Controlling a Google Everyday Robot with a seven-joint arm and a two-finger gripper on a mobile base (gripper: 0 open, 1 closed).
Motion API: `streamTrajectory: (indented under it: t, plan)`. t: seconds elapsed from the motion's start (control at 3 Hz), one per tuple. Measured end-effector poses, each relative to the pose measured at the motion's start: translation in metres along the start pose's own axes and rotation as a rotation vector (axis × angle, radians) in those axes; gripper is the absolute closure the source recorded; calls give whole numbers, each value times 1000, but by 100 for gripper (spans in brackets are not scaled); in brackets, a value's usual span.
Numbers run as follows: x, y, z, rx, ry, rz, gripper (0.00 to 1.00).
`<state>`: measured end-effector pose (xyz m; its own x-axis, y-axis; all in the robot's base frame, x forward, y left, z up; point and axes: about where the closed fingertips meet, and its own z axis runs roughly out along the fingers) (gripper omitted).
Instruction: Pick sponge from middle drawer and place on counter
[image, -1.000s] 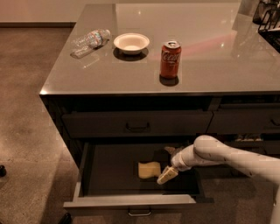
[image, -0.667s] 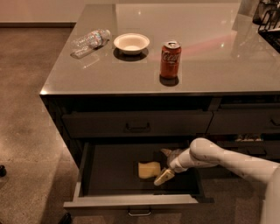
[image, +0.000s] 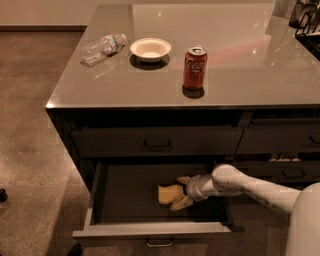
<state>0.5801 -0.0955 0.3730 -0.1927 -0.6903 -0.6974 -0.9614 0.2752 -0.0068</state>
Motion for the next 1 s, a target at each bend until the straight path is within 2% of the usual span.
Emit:
streamTrajectory:
  t: [0.33, 0.67, 1.0]
  plan:
    - [2, -1, 10, -6, -19, 10, 35]
    - [1, -1, 15, -22, -35, 15, 57]
    - [-8, -2, 5, -27, -97, -10, 81]
